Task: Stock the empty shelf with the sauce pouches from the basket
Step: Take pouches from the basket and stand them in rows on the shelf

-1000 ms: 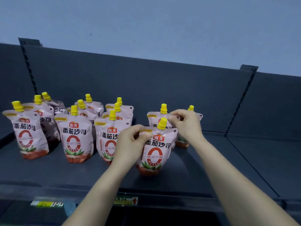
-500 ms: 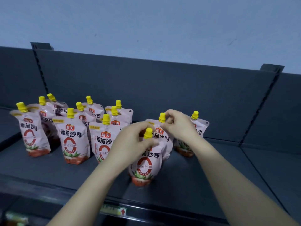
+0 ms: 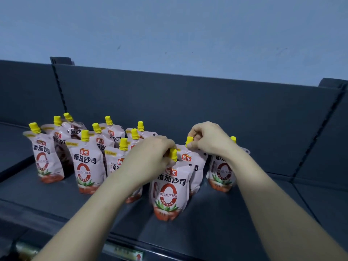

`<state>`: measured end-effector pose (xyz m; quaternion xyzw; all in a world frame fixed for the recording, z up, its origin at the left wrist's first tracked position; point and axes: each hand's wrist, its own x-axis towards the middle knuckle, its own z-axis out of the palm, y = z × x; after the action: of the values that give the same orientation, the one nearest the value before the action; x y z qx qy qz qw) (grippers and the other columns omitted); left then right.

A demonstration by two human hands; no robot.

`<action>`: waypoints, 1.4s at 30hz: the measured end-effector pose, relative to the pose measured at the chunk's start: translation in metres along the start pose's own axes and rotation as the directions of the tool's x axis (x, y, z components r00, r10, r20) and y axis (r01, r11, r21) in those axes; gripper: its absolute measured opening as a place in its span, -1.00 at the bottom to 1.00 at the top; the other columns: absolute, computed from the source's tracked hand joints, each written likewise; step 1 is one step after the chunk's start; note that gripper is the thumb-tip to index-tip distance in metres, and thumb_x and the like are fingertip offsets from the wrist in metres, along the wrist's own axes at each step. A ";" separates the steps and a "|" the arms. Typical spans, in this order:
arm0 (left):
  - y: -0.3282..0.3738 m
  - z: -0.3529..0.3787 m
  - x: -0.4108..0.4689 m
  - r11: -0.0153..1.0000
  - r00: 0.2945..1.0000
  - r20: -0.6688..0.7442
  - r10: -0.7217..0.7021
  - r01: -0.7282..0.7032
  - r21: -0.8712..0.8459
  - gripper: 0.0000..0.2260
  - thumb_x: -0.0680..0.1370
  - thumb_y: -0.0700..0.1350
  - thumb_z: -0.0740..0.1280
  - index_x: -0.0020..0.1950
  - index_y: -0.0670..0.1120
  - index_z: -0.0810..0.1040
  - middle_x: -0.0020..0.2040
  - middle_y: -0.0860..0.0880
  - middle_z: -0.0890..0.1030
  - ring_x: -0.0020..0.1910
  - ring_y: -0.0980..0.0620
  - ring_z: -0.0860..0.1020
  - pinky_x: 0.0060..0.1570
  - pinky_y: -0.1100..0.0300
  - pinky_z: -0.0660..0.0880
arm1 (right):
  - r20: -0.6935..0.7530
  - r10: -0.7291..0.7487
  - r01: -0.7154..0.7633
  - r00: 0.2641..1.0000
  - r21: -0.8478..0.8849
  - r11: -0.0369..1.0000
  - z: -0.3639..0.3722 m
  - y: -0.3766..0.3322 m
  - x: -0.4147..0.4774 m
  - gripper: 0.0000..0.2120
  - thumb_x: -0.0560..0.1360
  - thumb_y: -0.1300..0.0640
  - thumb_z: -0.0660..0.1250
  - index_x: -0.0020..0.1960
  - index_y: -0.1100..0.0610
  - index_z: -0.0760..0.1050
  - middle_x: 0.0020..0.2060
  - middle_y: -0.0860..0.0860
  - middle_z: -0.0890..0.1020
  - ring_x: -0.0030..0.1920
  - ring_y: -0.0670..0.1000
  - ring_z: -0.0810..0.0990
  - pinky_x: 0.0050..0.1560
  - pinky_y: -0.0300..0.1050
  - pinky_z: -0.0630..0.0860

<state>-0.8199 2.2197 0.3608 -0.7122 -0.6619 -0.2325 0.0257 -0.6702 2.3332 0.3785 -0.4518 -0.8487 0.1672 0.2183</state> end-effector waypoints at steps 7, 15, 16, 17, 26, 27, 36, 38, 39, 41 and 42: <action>-0.007 0.016 0.024 1.000 0.998 -0.068 -0.004 0.005 0.009 -0.92 0.44 -0.10 0.39 -0.11 -0.07 0.56 -0.14 0.02 0.55 -0.07 -0.01 0.49 -0.06 -0.01 0.46 | -0.054 -0.031 0.030 0.998 -0.011 0.999 0.012 0.003 0.024 -0.92 0.40 0.21 0.43 -0.16 0.05 0.58 -0.33 -0.08 0.55 -0.20 -0.02 0.52 -0.17 -0.15 0.46; -0.014 0.022 0.043 1.000 0.998 -0.062 -0.028 0.028 -0.008 -0.92 0.42 -0.16 0.39 -0.10 -0.07 0.57 -0.16 0.01 0.55 -0.09 -0.04 0.51 -0.06 0.03 0.45 | -0.076 -0.018 0.017 0.997 -0.016 1.000 0.017 0.006 0.042 -0.95 0.44 0.20 0.41 -0.10 0.11 0.60 -0.26 -0.06 0.56 -0.16 -0.01 0.52 -0.18 -0.17 0.38; -0.015 0.022 0.044 1.000 0.998 -0.062 -0.030 0.030 -0.003 -0.92 0.42 -0.17 0.39 -0.10 -0.07 0.57 -0.16 0.01 0.55 -0.09 -0.05 0.51 -0.06 0.04 0.44 | -0.077 -0.019 0.018 0.997 -0.017 1.000 0.017 0.006 0.042 -0.94 0.44 0.21 0.41 -0.09 0.11 0.60 -0.25 -0.06 0.56 -0.15 -0.01 0.52 -0.18 -0.17 0.39; -0.015 0.022 0.046 0.999 0.998 -0.062 -0.033 0.033 -0.002 -0.91 0.42 -0.17 0.39 -0.10 -0.07 0.57 -0.16 0.01 0.56 -0.09 -0.05 0.52 -0.06 0.05 0.44 | -0.078 -0.021 0.019 0.997 -0.019 1.000 0.017 0.006 0.043 -0.93 0.44 0.21 0.40 -0.09 0.12 0.61 -0.24 -0.06 0.57 -0.14 -0.01 0.52 -0.16 -0.16 0.41; -0.013 0.029 0.048 0.998 0.993 -0.102 -0.054 0.050 -0.034 -0.88 0.44 -0.16 0.41 -0.04 -0.06 0.58 -0.12 0.01 0.57 -0.08 -0.06 0.53 -0.06 0.07 0.41 | -0.103 -0.018 0.017 0.995 -0.016 1.000 0.018 0.007 0.043 -0.90 0.44 0.20 0.40 -0.05 0.10 0.62 -0.23 -0.08 0.55 -0.12 -0.01 0.52 -0.12 -0.13 0.47; -0.013 0.029 0.049 0.998 0.993 -0.105 -0.059 0.055 -0.041 -0.88 0.44 -0.15 0.41 -0.04 -0.05 0.58 -0.12 0.02 0.57 -0.07 -0.06 0.53 -0.06 0.09 0.39 | -0.105 -0.018 0.016 0.994 -0.013 1.000 0.019 0.007 0.043 -0.89 0.44 0.20 0.40 -0.04 0.10 0.62 -0.23 -0.08 0.55 -0.13 -0.02 0.52 -0.14 -0.14 0.45; -0.005 0.031 0.052 0.997 0.992 -0.104 -0.071 0.067 -0.042 -0.84 0.46 -0.12 0.39 0.03 -0.06 0.58 -0.07 -0.01 0.58 -0.05 -0.05 0.52 -0.08 0.14 0.34 | -0.108 -0.036 0.031 0.993 -0.049 0.998 0.018 0.008 0.043 -0.88 0.44 0.20 0.40 -0.02 0.10 0.61 -0.19 -0.05 0.57 -0.10 0.02 0.55 -0.12 -0.12 0.48; -0.007 0.030 0.051 0.996 0.991 -0.103 -0.080 0.076 -0.043 -0.85 0.46 -0.11 0.39 0.01 -0.05 0.58 -0.08 -0.01 0.58 -0.05 -0.04 0.52 -0.03 0.10 0.38 | -0.114 -0.042 0.035 0.993 -0.060 0.998 0.019 0.008 0.043 -0.88 0.45 0.19 0.40 -0.01 0.09 0.61 -0.19 -0.05 0.56 -0.10 0.02 0.54 -0.12 -0.12 0.48; -0.008 0.030 0.050 0.996 0.991 -0.103 -0.086 0.082 -0.044 -0.86 0.46 -0.11 0.40 0.00 -0.04 0.58 -0.09 0.00 0.58 -0.05 -0.04 0.52 -0.02 0.08 0.40 | -0.121 -0.044 0.036 0.992 -0.065 0.997 0.020 0.007 0.043 -0.87 0.45 0.19 0.39 0.00 0.09 0.61 -0.19 -0.05 0.56 -0.10 0.02 0.54 -0.13 -0.12 0.47; -0.010 0.028 0.049 0.994 0.990 -0.095 -0.100 0.096 -0.050 -0.88 0.45 -0.11 0.40 -0.03 -0.04 0.58 -0.10 0.00 0.57 -0.05 -0.04 0.52 -0.03 0.08 0.42 | -0.131 -0.049 0.040 0.990 -0.067 0.997 0.021 0.007 0.042 -0.86 0.47 0.19 0.38 0.02 0.10 0.60 -0.17 -0.05 0.56 -0.10 0.02 0.54 -0.13 -0.13 0.46; -0.010 0.027 0.049 0.993 0.990 -0.091 -0.105 0.100 -0.055 -0.87 0.44 -0.12 0.40 -0.03 -0.05 0.58 -0.10 -0.01 0.58 -0.05 -0.05 0.52 -0.05 0.08 0.44 | -0.132 -0.048 0.040 0.990 -0.065 0.997 0.021 0.007 0.042 -0.86 0.47 0.18 0.38 0.03 0.10 0.60 -0.16 -0.05 0.56 -0.09 0.02 0.54 -0.13 -0.13 0.47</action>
<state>-0.8206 2.2756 0.3520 -0.6658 -0.6896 -0.2836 0.0268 -0.6972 2.3704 0.3665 -0.4498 -0.8467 0.1051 0.2640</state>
